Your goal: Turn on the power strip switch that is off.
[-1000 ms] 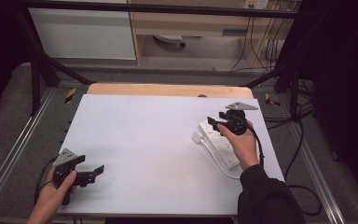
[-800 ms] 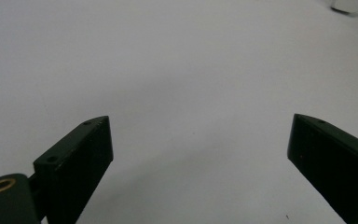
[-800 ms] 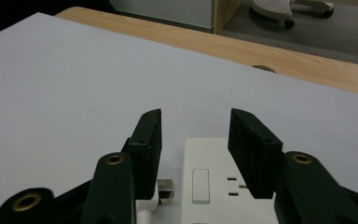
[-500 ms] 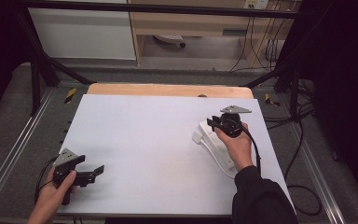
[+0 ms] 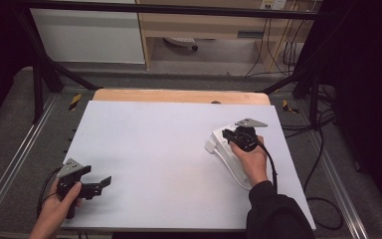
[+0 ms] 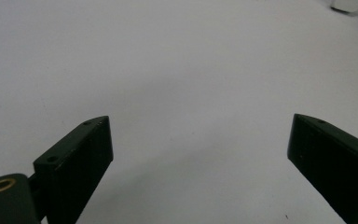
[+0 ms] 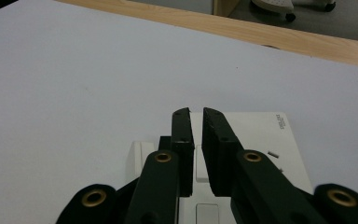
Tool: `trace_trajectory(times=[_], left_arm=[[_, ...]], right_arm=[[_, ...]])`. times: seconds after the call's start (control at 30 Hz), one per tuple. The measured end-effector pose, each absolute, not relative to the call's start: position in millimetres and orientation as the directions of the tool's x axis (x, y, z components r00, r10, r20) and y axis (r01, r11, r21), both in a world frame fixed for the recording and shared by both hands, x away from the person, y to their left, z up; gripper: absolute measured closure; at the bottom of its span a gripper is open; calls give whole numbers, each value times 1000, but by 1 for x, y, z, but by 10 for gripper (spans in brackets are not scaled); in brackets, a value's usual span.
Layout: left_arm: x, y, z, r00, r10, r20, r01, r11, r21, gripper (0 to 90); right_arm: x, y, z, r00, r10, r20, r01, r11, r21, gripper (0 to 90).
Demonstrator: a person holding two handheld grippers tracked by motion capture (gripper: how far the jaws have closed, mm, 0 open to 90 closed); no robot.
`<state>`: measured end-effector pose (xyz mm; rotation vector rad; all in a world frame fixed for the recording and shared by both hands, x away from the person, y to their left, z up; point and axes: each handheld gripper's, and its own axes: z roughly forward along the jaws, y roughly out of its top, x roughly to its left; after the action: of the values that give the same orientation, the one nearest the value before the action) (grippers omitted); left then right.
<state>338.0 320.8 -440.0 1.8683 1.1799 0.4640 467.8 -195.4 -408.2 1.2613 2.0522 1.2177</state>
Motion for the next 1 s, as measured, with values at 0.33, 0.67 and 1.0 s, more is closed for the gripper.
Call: trace_trajectory(times=[0.33, 0.67, 1.0], left_arm=[[338, 320, -440, 486, 865, -126, 548, -189, 815, 67], [338, 321, -440, 488, 864, -124, 549, -194, 813, 67], [338, 321, -440, 487, 864, -124, 549, -193, 813, 67]], right_arm=[[467, -195, -417, -478, 876, 73, 499, 202, 843, 894], [469, -194, -420, -468, 879, 87, 526, 198, 827, 900], [471, -195, -422, -462, 883, 76, 541, 213, 814, 900]])
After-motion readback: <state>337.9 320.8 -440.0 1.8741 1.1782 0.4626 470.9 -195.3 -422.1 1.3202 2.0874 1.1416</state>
